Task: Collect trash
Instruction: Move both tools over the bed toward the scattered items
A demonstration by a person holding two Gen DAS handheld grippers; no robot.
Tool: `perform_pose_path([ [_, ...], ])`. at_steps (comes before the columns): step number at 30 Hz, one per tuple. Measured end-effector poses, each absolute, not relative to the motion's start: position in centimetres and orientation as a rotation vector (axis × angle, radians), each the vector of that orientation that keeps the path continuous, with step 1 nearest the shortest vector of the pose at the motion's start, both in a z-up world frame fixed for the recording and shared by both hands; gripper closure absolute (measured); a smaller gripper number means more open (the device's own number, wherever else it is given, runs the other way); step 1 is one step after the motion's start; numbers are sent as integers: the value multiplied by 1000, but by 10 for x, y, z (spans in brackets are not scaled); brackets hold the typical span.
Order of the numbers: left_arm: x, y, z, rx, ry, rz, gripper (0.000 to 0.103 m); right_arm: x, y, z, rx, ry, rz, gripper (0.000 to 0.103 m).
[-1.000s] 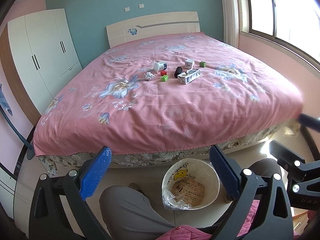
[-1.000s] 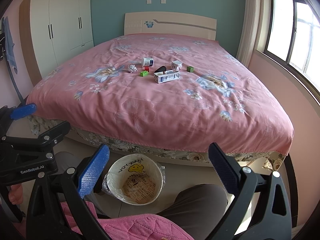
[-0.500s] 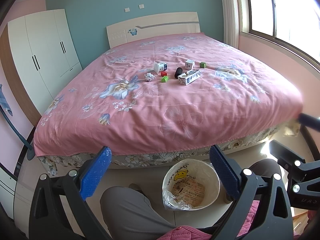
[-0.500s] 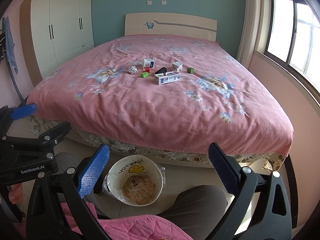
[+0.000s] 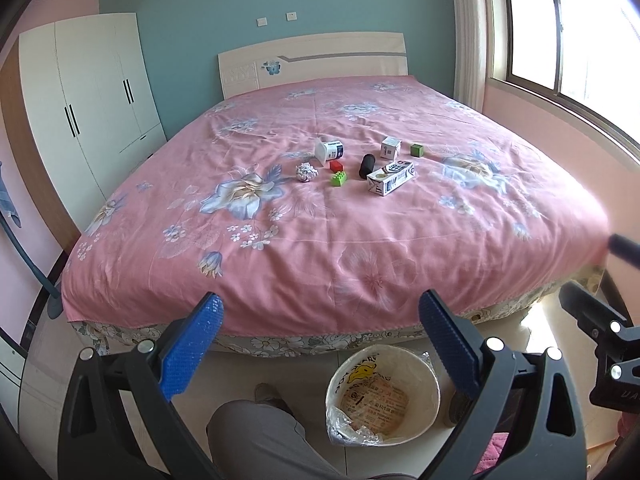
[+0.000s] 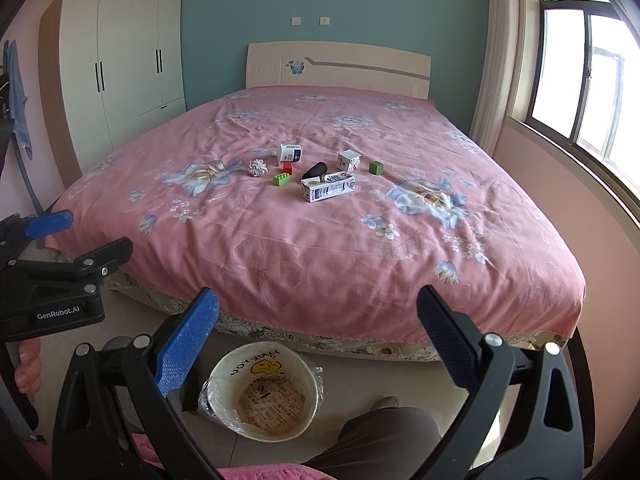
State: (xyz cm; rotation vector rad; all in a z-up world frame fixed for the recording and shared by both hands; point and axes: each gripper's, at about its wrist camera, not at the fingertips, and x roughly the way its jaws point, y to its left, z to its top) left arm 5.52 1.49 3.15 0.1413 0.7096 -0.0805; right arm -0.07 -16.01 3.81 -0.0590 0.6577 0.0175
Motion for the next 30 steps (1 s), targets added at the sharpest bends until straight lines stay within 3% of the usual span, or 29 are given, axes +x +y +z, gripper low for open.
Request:
perform_pose_path([
  [18, 262, 12, 21, 72, 732, -27, 3, 197, -204, 41, -83, 657, -40, 6],
  [30, 423, 18, -39, 16, 813, 25, 3, 380, -253, -15, -92, 728, -99, 6],
])
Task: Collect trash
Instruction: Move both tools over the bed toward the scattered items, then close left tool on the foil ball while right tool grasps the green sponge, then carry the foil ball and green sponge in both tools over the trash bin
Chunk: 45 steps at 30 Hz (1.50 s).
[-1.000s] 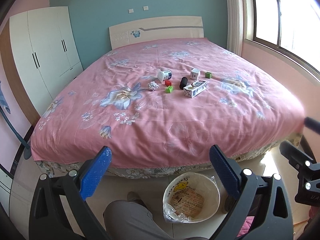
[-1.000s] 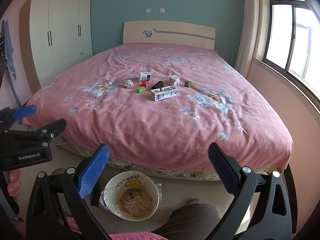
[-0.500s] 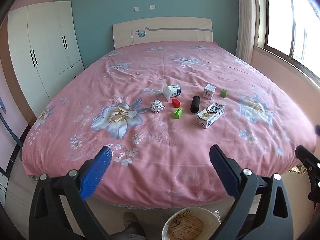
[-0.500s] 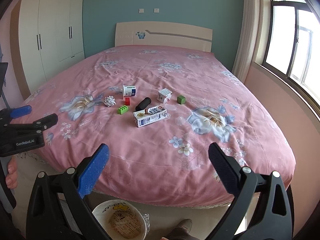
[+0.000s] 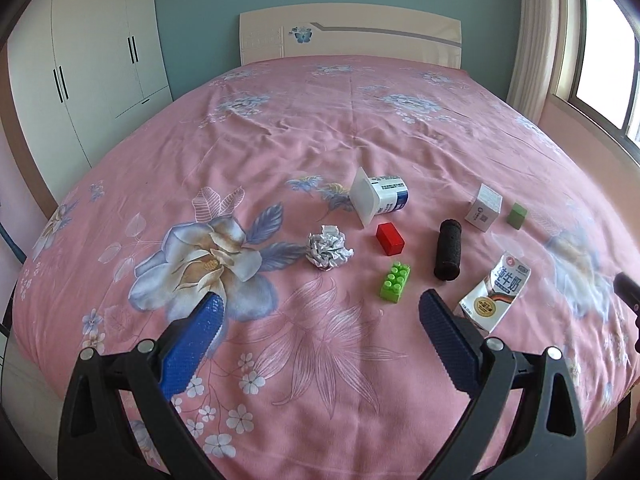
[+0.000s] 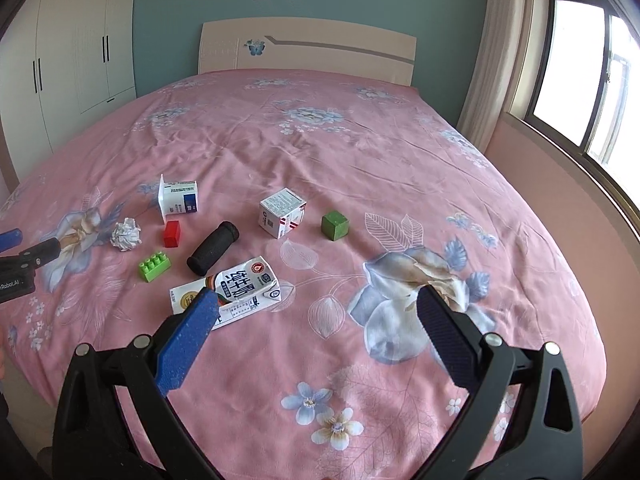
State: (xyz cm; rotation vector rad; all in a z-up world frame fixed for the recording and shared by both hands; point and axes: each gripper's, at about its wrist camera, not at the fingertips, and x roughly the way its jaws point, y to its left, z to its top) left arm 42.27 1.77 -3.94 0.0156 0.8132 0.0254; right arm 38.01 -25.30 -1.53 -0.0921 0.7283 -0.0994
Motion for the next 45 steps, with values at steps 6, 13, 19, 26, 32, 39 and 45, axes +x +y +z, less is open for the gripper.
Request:
perform_pose_path([
  [6, 488, 25, -80, -14, 862, 74, 4, 468, -285, -57, -115, 789, -60, 6],
  [13, 534, 22, -122, -8, 911, 93, 4, 545, -316, -104, -169, 879, 15, 6],
  [19, 561, 20, -149, -17, 964, 82, 21, 596, -328, -132, -197, 905, 127, 6],
  [26, 572, 17, -161, -13, 964, 75, 40, 626, -334, -154, -184, 945, 210, 38],
  [32, 571, 18, -158, -16, 956, 77, 66, 619, -329, -149, -185, 943, 226, 71],
  [39, 557, 25, -131, -5, 921, 85, 70, 593, -319, -128, -226, 920, 201, 72],
  [45, 531, 26, -72, 23, 852, 75, 70, 559, -313, -75, -231, 873, 185, 72],
])
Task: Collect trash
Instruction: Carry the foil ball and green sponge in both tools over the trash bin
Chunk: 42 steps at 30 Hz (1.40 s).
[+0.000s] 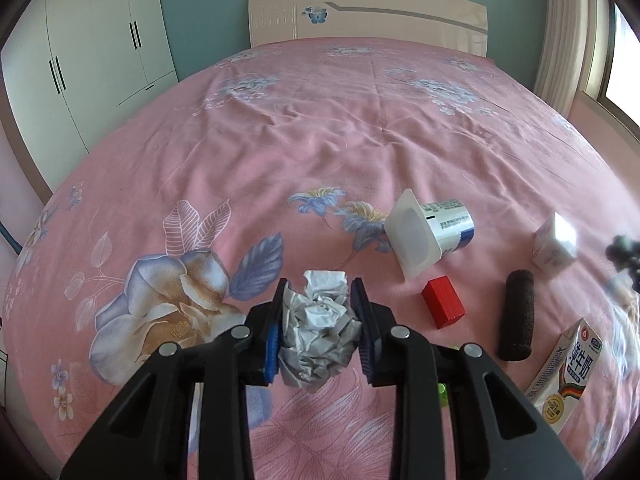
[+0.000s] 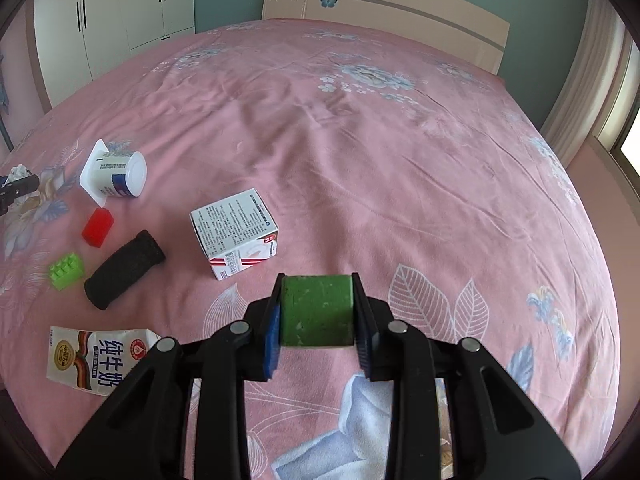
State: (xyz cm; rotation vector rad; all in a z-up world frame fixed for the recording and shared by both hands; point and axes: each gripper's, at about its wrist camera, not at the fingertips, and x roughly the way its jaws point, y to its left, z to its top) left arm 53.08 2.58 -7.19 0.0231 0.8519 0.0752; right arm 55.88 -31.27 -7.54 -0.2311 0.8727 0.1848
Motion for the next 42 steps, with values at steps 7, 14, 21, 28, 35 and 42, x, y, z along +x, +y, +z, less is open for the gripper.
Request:
perform_pose_path([
  [7, 482, 22, 15, 51, 749, 45, 70, 497, -297, 16, -247, 773, 179, 72],
  [14, 417, 18, 93, 62, 664, 3, 70, 419, -272, 104, -270, 675, 178, 72],
  [21, 337, 11, 150, 78, 582, -45, 70, 327, -245, 165, -290, 596, 200, 72],
  [28, 264, 20, 176, 62, 540, -102, 70, 232, -217, 196, -305, 544, 242, 72],
  [35, 207, 26, 165, 72, 544, -156, 70, 163, -188, 182, -329, 547, 284, 72],
  [42, 180, 29, 122, 94, 614, -197, 70, 127, -173, 144, -305, 597, 316, 72],
])
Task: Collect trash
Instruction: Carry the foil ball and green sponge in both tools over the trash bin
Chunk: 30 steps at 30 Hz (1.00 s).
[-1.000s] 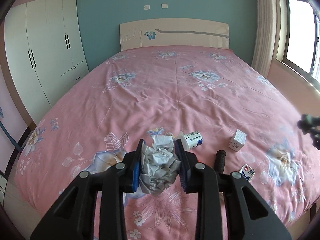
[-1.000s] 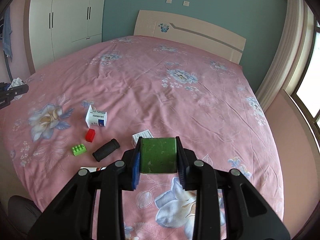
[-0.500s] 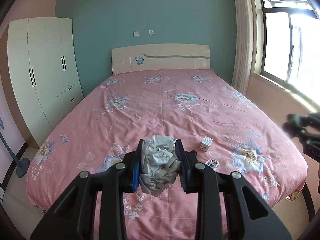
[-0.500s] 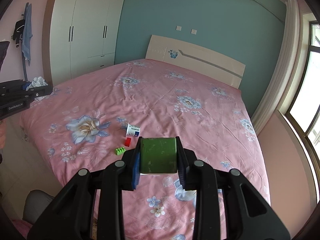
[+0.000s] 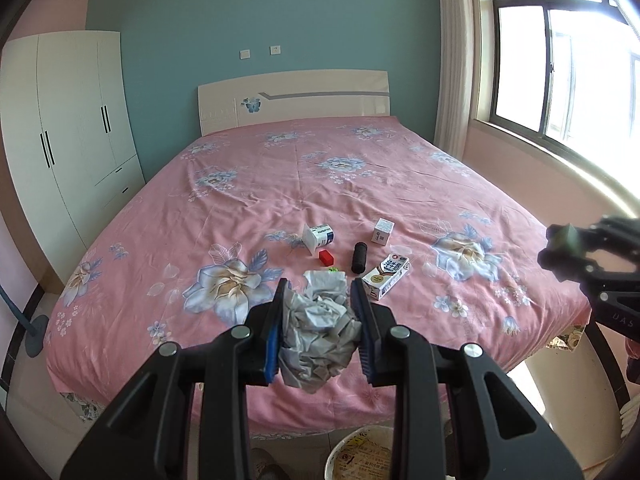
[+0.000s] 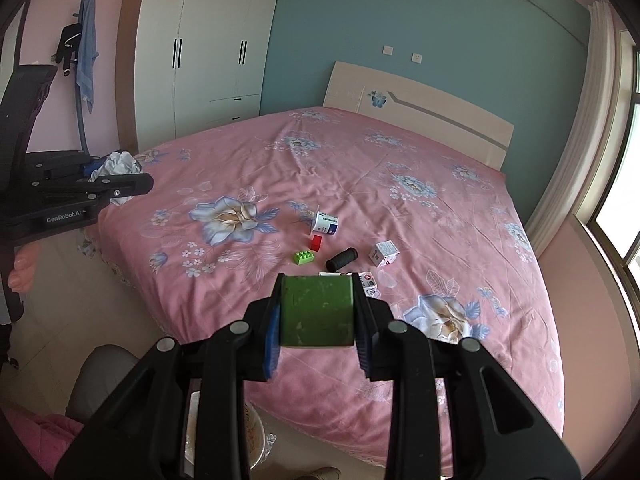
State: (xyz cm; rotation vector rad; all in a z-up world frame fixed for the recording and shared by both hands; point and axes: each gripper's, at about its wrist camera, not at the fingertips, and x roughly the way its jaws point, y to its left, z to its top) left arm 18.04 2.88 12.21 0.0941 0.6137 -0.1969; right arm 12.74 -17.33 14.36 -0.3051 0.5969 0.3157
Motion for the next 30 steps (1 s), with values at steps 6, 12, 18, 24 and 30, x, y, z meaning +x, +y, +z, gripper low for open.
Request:
perform_pose_path([
  [6, 168, 28, 73, 112, 702, -227, 70, 116, -165, 96, -293, 667, 319, 72],
  [12, 162, 24, 14, 138, 809, -240, 70, 108, -157, 30, -289, 765, 339, 72],
  [18, 158, 18, -50, 175, 934, -241, 70, 102, -149, -47, -279, 900, 375, 72],
  [24, 160, 13, -110, 188, 1053, -233, 70, 96, -142, -121, -241, 1043, 397, 72],
  [30, 161, 8, -164, 189, 1158, -240, 70, 95, -136, -179, -189, 1157, 425, 72],
])
